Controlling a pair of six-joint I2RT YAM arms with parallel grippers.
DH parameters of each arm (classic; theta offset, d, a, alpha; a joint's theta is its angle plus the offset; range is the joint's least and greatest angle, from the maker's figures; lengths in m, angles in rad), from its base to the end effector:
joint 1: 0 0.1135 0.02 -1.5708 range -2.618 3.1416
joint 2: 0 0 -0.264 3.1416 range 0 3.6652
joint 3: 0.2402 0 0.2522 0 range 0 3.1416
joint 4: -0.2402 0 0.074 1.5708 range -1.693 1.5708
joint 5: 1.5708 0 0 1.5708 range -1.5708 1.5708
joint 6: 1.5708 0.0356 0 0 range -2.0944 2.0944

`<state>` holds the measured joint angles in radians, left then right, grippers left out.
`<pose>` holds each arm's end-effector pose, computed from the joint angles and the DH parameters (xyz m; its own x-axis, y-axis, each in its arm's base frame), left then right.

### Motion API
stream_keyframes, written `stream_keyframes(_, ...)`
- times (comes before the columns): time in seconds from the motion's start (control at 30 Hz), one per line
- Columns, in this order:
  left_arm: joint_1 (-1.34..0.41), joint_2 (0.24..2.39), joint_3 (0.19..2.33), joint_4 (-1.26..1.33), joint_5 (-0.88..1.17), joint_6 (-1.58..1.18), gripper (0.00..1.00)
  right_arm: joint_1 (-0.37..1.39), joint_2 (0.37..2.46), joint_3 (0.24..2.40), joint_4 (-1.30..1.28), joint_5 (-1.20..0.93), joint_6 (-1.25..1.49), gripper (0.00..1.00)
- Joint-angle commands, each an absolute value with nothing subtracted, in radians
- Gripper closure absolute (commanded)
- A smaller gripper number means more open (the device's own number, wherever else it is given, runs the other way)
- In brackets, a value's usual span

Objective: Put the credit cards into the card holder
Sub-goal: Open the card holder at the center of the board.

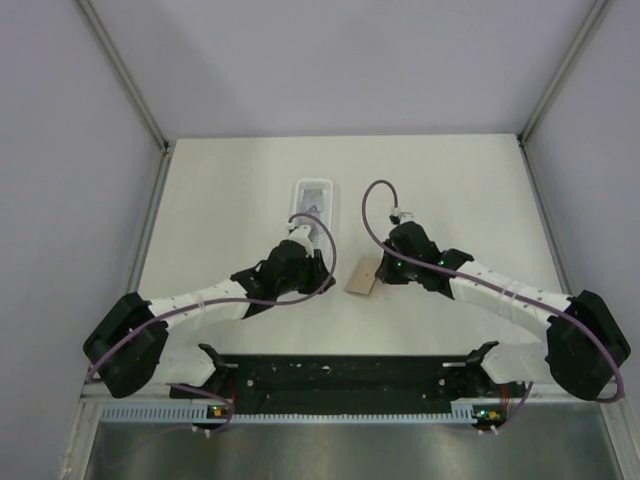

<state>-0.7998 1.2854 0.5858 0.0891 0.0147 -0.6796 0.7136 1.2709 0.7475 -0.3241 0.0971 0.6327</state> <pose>0.1819 -0.1879 0.1922 -0.7667 -0.1127 -0.6320 0.3133 0.7937 -0.5215 0.1962 0.1653 0.2132 -0.8136 0.0741 -0.5767 -0.1511 0.9308 0.3328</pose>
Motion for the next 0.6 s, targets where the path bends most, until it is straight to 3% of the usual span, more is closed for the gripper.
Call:
stream_keyframes(0.0,-0.802,1.301,0.64,0.095,0.041,-0.647,0.7,0.726,1.216,0.73,-0.265,0.04,0.601,1.0)
stream_keyframes(0.27,-0.802,1.298,0.643,0.087,0.043,-0.637,0.69,0.715,1.174,0.695,-0.291,0.086,0.617,1.0)
stream_keyframes(0.57,-0.831,1.335,0.676,0.104,0.077,-0.632,0.65,0.669,1.091,0.689,-0.256,-0.027,0.604,1.0)
